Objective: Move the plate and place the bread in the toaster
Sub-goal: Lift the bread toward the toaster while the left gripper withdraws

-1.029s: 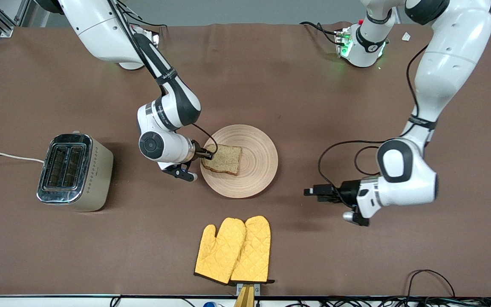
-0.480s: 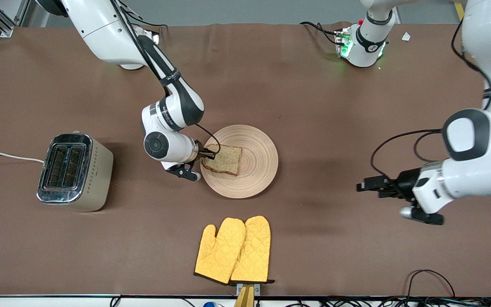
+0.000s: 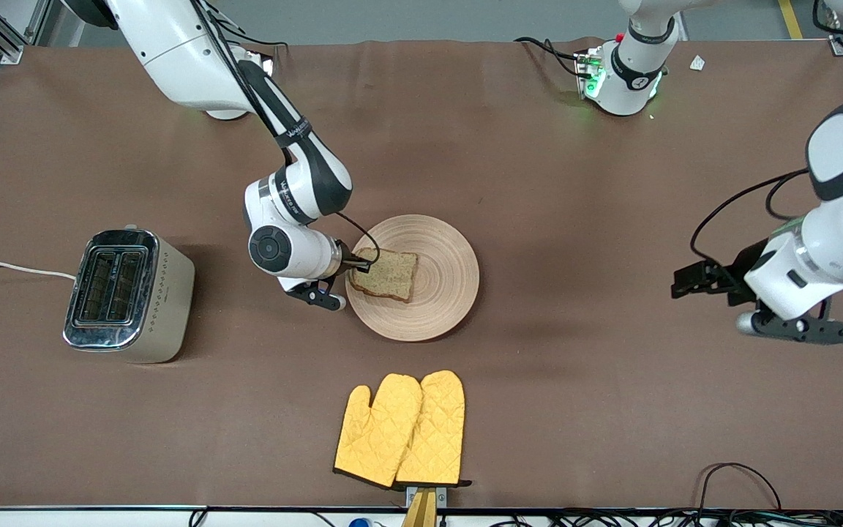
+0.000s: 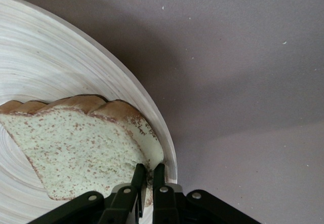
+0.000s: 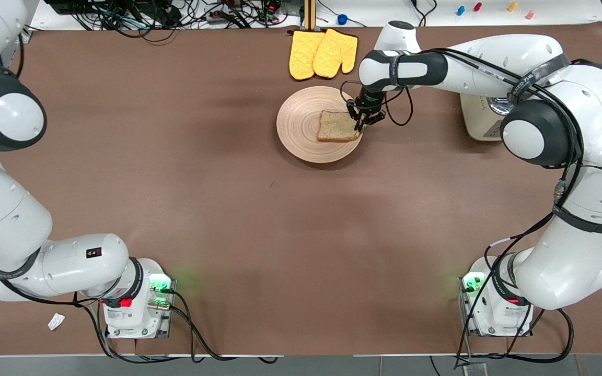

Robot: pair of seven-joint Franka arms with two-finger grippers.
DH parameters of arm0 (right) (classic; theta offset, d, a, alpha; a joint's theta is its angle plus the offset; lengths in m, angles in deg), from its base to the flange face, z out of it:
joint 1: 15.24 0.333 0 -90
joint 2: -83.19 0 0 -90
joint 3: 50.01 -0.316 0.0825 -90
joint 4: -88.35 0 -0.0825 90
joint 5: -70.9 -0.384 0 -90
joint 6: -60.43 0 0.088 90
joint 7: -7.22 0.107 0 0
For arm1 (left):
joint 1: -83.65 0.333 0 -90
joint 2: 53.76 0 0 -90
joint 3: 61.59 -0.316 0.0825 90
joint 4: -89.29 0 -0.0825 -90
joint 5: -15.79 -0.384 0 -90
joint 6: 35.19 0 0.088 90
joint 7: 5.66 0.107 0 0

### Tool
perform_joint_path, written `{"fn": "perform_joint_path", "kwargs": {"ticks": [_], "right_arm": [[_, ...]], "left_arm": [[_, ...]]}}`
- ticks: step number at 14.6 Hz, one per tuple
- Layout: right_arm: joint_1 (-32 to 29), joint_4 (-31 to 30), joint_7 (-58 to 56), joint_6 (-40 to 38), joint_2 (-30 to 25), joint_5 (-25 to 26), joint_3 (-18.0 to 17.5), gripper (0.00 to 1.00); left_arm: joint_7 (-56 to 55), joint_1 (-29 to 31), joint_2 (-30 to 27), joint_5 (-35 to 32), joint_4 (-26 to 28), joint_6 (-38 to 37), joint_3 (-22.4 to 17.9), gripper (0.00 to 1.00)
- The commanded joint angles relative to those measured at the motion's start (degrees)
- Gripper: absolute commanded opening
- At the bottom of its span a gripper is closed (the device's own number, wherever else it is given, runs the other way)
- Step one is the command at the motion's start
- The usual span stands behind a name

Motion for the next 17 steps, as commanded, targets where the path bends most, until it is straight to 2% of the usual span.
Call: {"fn": "perform_joint_path", "kwargs": {"ticks": [1, 4, 6, 8, 10, 14, 17], "right_arm": [[-0.1, 2.1, -0.6, -0.9, 0.7, 0.5, 0.4, 0.01], [-0.4, 9.1, 0.0, -13.2, 0.3, 5.0, 0.5, 0.0], [0.9, 14.6, 2.7, -21.5, -0.1, 12.6, 1.2, 0.0], [1.0, 21.3, 3.5, -30.9, 0.2, 21.6, 1.1, 0.0], [0.9, 24.6, 3.4, -40.0, -0.1, 26.1, 1.2, 0.0], [-0.1, 30.4, 2.1, -53.0, -0.6, 32.9, 1.4, 0.0], [-2.1, 32.7, -0.2, -60.1, -0.7, 36.3, 3.4, 0.0]], "left_arm": [[-0.6, -0.5, -5.3, -2.4, 0.7, -5.5, -0.5, 1.0], [0.1, -0.3, -8.8, -2.5, 0.9, -9.1, -0.8, 1.0], [0.0, -3.9, -12.2, -2.5, 2.6, -10.0, -5.1, 1.0], [0.1, -9.4, -14.5, -2.5, 2.8, -10.0, -11.8, 1.0], [0.4, -13.2, -16.6, -2.2, 3.1, -10.1, -16.9, 1.0], [0.3, -13.2, -22.0, -2.0, 8.6, -10.9, -17.3, 1.0], [-0.7, -13.8, -22.8, -2.2, 9.0, -14.4, -17.3, 1.0]]}}
